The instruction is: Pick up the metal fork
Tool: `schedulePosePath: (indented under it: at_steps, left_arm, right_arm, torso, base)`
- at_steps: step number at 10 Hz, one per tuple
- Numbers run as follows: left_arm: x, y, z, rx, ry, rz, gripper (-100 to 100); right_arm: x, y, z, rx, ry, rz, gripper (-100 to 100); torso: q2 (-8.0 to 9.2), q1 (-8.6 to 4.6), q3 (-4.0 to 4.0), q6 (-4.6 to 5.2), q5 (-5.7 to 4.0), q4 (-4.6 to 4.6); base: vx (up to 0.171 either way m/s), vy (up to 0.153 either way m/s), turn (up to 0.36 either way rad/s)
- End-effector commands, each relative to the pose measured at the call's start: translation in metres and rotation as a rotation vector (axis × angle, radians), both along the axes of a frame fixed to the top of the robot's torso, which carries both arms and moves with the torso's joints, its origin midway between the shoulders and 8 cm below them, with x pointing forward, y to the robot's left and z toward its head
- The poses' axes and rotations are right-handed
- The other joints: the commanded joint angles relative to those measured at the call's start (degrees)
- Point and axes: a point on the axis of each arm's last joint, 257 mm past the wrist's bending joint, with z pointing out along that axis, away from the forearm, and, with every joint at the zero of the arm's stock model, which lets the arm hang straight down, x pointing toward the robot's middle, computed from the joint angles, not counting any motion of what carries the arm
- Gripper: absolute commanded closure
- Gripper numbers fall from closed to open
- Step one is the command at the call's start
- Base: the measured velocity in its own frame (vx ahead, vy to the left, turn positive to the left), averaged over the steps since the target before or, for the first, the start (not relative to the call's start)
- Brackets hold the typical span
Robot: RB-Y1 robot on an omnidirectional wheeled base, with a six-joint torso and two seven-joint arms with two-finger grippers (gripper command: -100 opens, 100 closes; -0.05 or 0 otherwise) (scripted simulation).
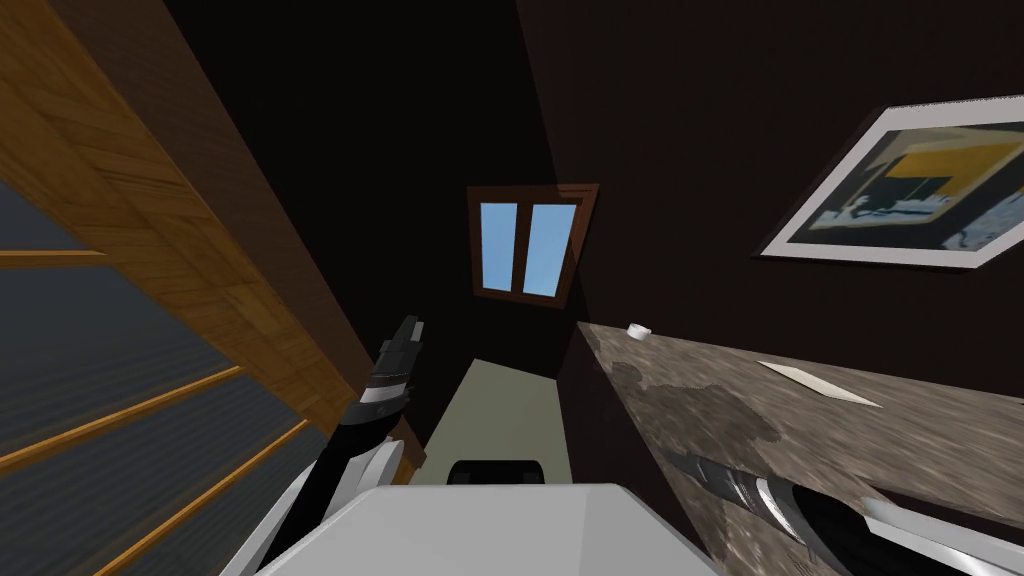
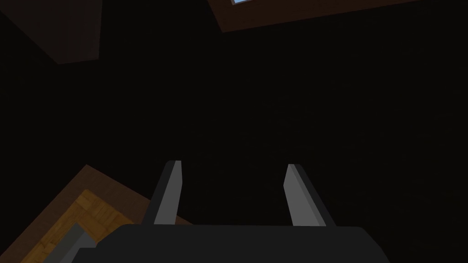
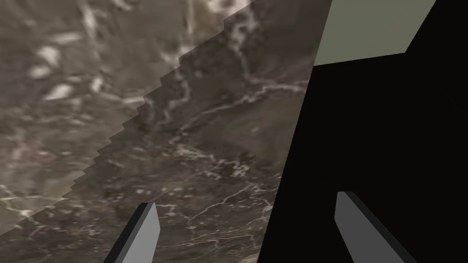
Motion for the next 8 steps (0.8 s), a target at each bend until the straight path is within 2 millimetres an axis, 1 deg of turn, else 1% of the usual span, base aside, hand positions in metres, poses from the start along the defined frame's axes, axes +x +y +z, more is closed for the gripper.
schedulePosePath:
  at_steps: [1, 3, 4, 5, 7, 8]
  left_arm:
    - [0.000, 0.000, 0.000, 0.000, 0.000, 0.000, 0]
    - [0.000, 0.000, 0.000, 0.000, 0.000, 0.000, 0]
    - [0.000, 0.000, 0.000, 0.000, 0.000, 0.000, 0]
    - [0.000, 0.000, 0.000, 0.000, 0.000, 0.000, 0]
    - [0.000, 0.000, 0.000, 0.000, 0.000, 0.000, 0]
    - [0.000, 0.000, 0.000, 0.000, 0.000, 0.000, 0]
  right_arm:
    - [-0.004, -0.012, -0.001, -0.025, 0.022, -0.002, -100]
    - [-0.032, -0.045, -0.002, -0.104, 0.108, -0.009, -100]
    - [-0.032, -0.045, -0.002, -0.104, 0.108, -0.009, -100]
    - [-0.046, -0.059, -0.002, -0.136, 0.147, -0.014, -100]
    - [-0.046, -0.059, -0.002, -0.136, 0.147, -0.014, -100]
    - [-0.060, -0.071, -0.002, -0.162, 0.182, -0.019, -100]
  torso:
    - [0.00, 0.00, 0.00, 0.00, 0.00, 0.00]
    - [0.02, 0.02, 0.01, -0.01, 0.00, 0.01]
    - [0.09, 0.03, 0.05, 0.01, 0.00, 0.02]
    - [0.08, 0.04, 0.05, 0.01, 0.00, 0.03]
    - [0.10, 0.05, 0.07, 0.00, 0.00, 0.03]
    - [0.03, 0.04, 0.03, 0.00, 0.00, 0.02]
  base:
    - [-0.016, -0.006, 0.007]
    - [-0.034, 0.002, 0.008]
    - [-0.033, 0.003, -0.006]
    - [-0.043, 0.003, -0.010]
    - [-0.026, 0.001, -0.005]
    - [-0.032, 0.009, -0.012]
